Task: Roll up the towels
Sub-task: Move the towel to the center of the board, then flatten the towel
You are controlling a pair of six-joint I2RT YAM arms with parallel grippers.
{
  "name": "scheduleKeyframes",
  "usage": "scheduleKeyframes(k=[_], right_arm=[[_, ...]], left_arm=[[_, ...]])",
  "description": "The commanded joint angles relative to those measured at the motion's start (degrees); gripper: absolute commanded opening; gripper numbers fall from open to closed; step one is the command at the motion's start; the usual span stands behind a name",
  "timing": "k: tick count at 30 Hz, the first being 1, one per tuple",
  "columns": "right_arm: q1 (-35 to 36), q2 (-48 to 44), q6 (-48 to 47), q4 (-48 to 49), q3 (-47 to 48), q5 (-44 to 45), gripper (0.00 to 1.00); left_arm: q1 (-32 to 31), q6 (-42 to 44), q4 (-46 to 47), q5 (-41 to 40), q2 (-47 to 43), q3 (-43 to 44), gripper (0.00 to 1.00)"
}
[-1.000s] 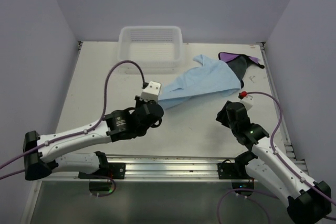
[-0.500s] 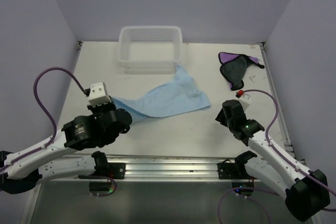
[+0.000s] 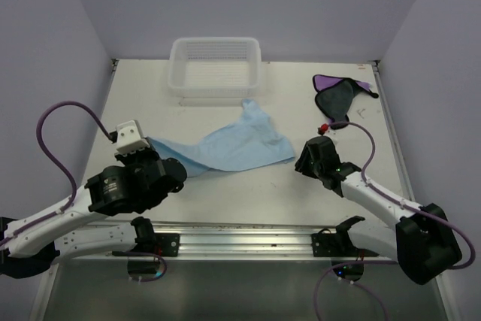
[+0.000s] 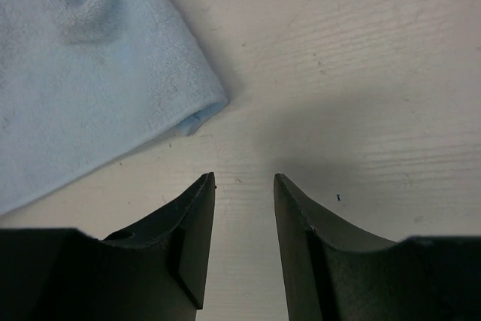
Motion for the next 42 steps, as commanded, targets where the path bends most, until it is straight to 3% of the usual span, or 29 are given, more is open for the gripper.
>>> scheduleKeyframes(k=[1, 8, 26, 31, 32, 36, 42], right_arm=[[-0.09, 3.82, -2.36, 6.77, 1.38, -5.97, 0.41], [0.17, 12.61, -1.31, 11.87, 2.44, -8.71, 0.41], [0.35, 24.47, -0.08, 9.59, 8.59, -0.1, 0.41], [0.44, 26.06, -1.22, 8.62, 9.3, 2.19, 0.28], [0.44, 26.15, -1.39, 8.71, 9.3, 2.54, 0.18], [0.44, 25.81, -3.85, 7.14, 11.48, 2.89, 0.0], [0.52, 21.42, -14.3, -1.29, 20.7, 7.98, 0.0]], left_arm=[[0.17, 0.03, 2.32, -5.09, -0.01, -0.46, 0.0], [0.17, 2.4, 2.68, -6.41, -0.45, -0.28, 0.0], [0.17, 4.78, 4.17, -7.03, -1.41, -0.99, 0.0], [0.17, 4.96, 4.26, -7.38, -2.03, -1.07, 0.0], [0.17, 5.13, 4.26, -7.47, -1.94, -1.07, 0.0], [0.17, 7.59, 6.54, -7.64, -1.42, -0.55, 0.0], [0.17, 9.35, 7.33, -8.78, -0.36, 2.09, 0.0]])
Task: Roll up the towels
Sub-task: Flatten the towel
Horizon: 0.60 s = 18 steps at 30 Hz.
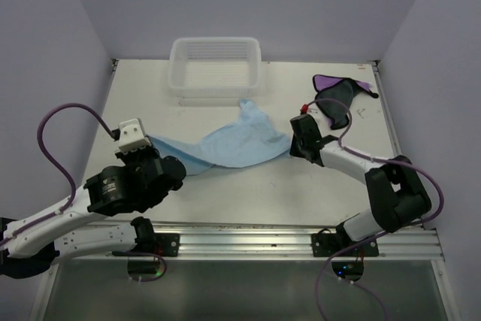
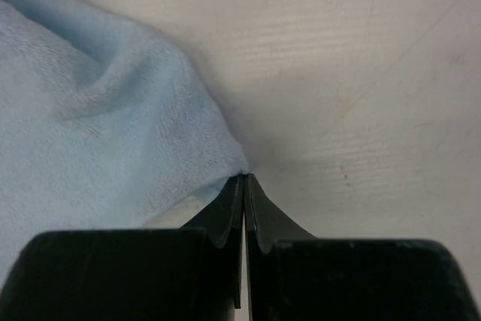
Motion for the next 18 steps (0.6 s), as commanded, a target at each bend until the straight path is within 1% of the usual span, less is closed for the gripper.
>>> scheduleKeyframes(k=[1, 3, 5, 6, 9, 10, 11, 12, 13, 14, 15, 16, 17, 18], right_arm=[[0.48, -4.81, -10.15, -6.16, 7.5, 5.96, 0.0], [0.48, -6.49, -13.85, -8.0, 11.09, 7.8, 0.0], [1.18, -8.68, -20.61, -8.1, 13.12, 7.9, 0.0], [2.84, -10.0, -26.38, -7.32, 14.27, 7.99, 0.0], [7.76, -11.51, -34.5, -4.68, 12.27, 9.91, 0.0], [12.39, -11.6, -40.01, -4.24, 11.12, 10.88, 0.0], [14.78, -11.42, -41.28, -3.8, 9.89, 11.32, 0.0], [16.72, -11.42, -41.99, -5.19, 7.97, 10.11, 0.03], [19.35, -11.42, -41.47, -6.5, 7.34, 8.62, 0.12], [20.07, -11.51, -40.08, -8.08, 6.99, 7.04, 0.24], [20.6, -13.34, -38.67, -9.49, 5.42, 5.89, 0.24], [20.78, -15.09, -35.79, -9.07, 3.92, 5.18, 0.27], [20.78, -17.72, -34.63, -7.85, 2.08, 4.13, 0.38], [20.78, -22.88, -34.27, -4.88, -1.68, 4.38, 0.42]], left_arm=[[0.17, 2.0, 3.64, -6.47, 0.45, 3.46, 0.0], [0.17, 3.32, 5.39, -6.99, 0.71, 4.08, 0.0], [0.17, 6.48, 7.5, -7.43, 0.98, 4.87, 0.0], [0.17, 8.15, 9.42, -7.44, 1.15, 5.31, 0.0], [0.17, 8.34, 9.97, -7.44, 1.24, 5.58, 0.0], [0.17, 7.9, 9.71, -7.26, 0.98, 5.32, 0.0], [0.08, 7.38, 9.27, -6.65, 0.72, 5.14, 0.0], [0.17, 6.67, 8.05, -6.21, -0.07, 4.88, 0.0], [0.17, 6.15, 7.86, -5.94, -0.6, 4.18, 0.0], [0.17, 6.23, 7.77, -5.42, -1.21, 3.65, 0.0], [0.17, 6.23, 7.86, -5.15, -2.44, 3.3, 0.0], [0.17, 6.32, 8.03, -4.98, -3.06, 2.25, 0.0], [0.08, 6.32, 8.47, -4.37, -3.59, 1.72, 0.0], [0.17, 6.49, 9.17, -4.1, -4.29, 1.28, 0.0]])
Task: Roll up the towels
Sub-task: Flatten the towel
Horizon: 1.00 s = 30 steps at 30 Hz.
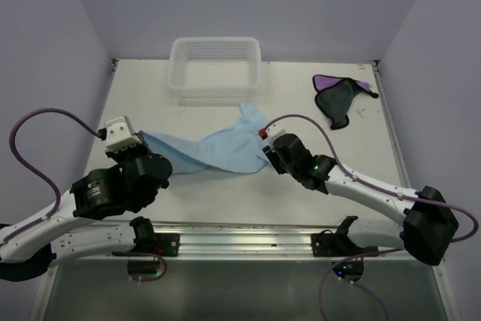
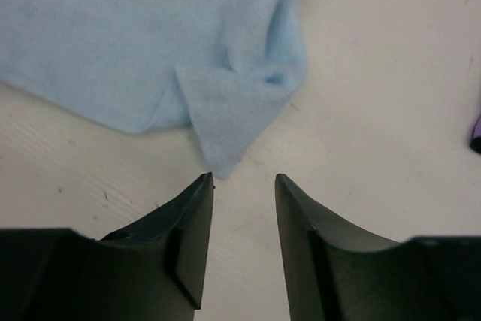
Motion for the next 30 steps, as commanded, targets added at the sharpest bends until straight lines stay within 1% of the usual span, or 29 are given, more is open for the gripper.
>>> scheduleKeyframes(k=[1, 2, 3, 4, 6, 7, 10, 11, 12, 13, 14, 18, 22, 26, 30], right_arm=[[-0.9, -11.84, 3.06, 1.53, -6.65, -0.82, 0.45], [-0.9, -13.96, 3.69, 2.5, -7.8, 0.05, 0.48], [-0.9, -15.54, 4.05, 2.59, -9.03, 2.93, 0.48], [-1.07, -17.82, 5.27, 2.25, -9.13, 4.7, 0.48], [-1.34, -18.2, 6.33, 1.02, -9.04, 6.3, 0.48], [-1.34, -16.89, 6.94, 0.84, -8.95, 6.48, 0.47], [-1.34, -12.85, 8.62, 0.83, -8.78, 5.43, 0.4], [-1.34, -9.79, 8.97, 1.53, -9.04, 4.81, 0.39], [-1.34, -8.37, 9.15, 4.41, -9.65, 4.02, 0.4], [-1.34, -6.79, 9.67, 2.35, -8.26, 3.41, 0.39], [-1.34, -4.51, 9.33, 2.77, -7.64, 2.79, 0.39], [-1.34, -0.72, 10.55, 6.01, -7.72, 1.65, 0.41], [-1.34, 1.66, 12.39, 8.57, -8.25, -0.99, 0.46], [-1.34, 1.23, 15.3, 10.76, -10.09, -2.05, 0.48], [-1.34, 0.79, 16.18, 11.12, -10.71, 0.23, 0.48]], left_arm=[[0.17, 0.59, 3.17, -3.7, -2.37, -2.18, 0.0], [0.17, 0.85, 3.61, -3.18, -2.46, -2.62, 0.0], [0.17, 0.86, 3.96, -3.09, -2.46, -2.89, 0.0], [0.17, 0.68, 3.96, -3.0, -2.2, -3.24, 0.0], [0.17, 0.16, 3.18, -2.82, -1.85, -3.33, 0.0], [0.17, -0.98, 2.74, -2.65, -1.76, -3.42, 0.0], [0.17, -1.95, 1.94, -2.74, -1.67, -3.5, 0.0], [0.17, -1.95, 1.68, -2.65, -1.67, -3.59, 0.0], [0.17, -2.13, 1.33, -2.65, -1.67, -3.51, 0.0], [0.17, -2.3, 1.15, -2.56, -1.67, -3.5, 0.0], [0.17, -2.39, 0.8, -2.47, -1.84, -3.42, 0.0], [0.17, -2.57, -0.43, -2.91, -2.81, -3.15, 0.0], [0.17, -2.13, -0.7, -3.44, -2.99, -3.24, 0.0], [0.08, -1.95, -1.13, -3.88, -2.73, -3.24, 0.0], [0.17, -2.22, -1.22, -3.88, -2.55, -3.59, 0.0]])
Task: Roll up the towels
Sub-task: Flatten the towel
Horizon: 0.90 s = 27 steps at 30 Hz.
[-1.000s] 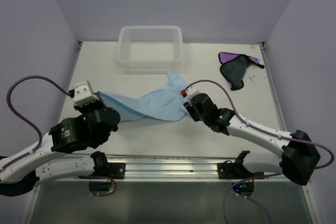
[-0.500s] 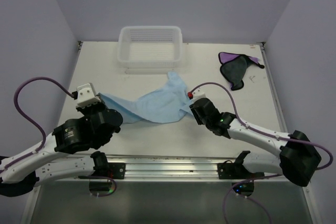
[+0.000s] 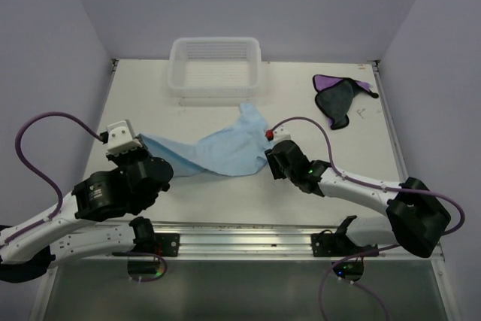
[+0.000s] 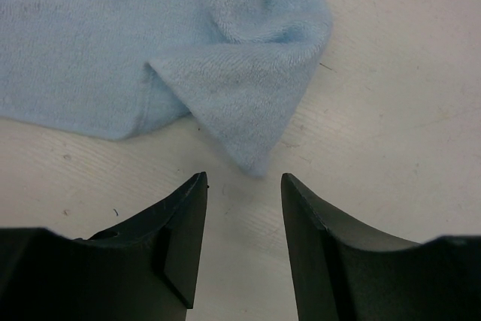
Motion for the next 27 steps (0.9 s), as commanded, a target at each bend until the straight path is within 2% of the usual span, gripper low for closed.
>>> scheduleKeyframes(k=[1, 12, 19, 21, 22, 24, 27], right_arm=[[-0.03, -0.05, 2.34, 2.95, -0.55, 0.81, 0.48], [-0.2, 8.57, 3.66, 0.04, 2.88, 3.44, 0.45], [-0.82, 12.18, 4.01, 2.41, 3.5, 6.43, 0.43], [-1.26, 12.79, 3.84, 3.2, 3.76, 6.26, 0.37], [-1.34, 12.88, 3.75, 3.56, 3.76, 6.25, 0.23], [-1.7, 12.97, 3.66, 3.21, 4.29, 6.17, 0.0], [-1.7, 10.61, 3.75, 1.37, 4.81, 6.43, 0.0]], left_arm=[[0.17, -1.85, -0.63, -3.57, 0.2, -0.16, 0.0], [0.17, -1.76, -0.81, -3.83, 0.29, -0.86, 0.0], [0.17, -1.76, -0.72, -4.36, 1.61, -0.95, 0.0], [0.17, -1.76, -0.72, -4.54, 1.96, -0.95, 0.0], [0.17, -1.85, -0.72, -4.54, 2.22, -1.04, 0.0], [0.17, -1.76, -0.72, -4.54, 2.84, -1.04, 0.0], [0.17, -0.28, 0.06, -3.49, 3.63, -0.95, 0.0]])
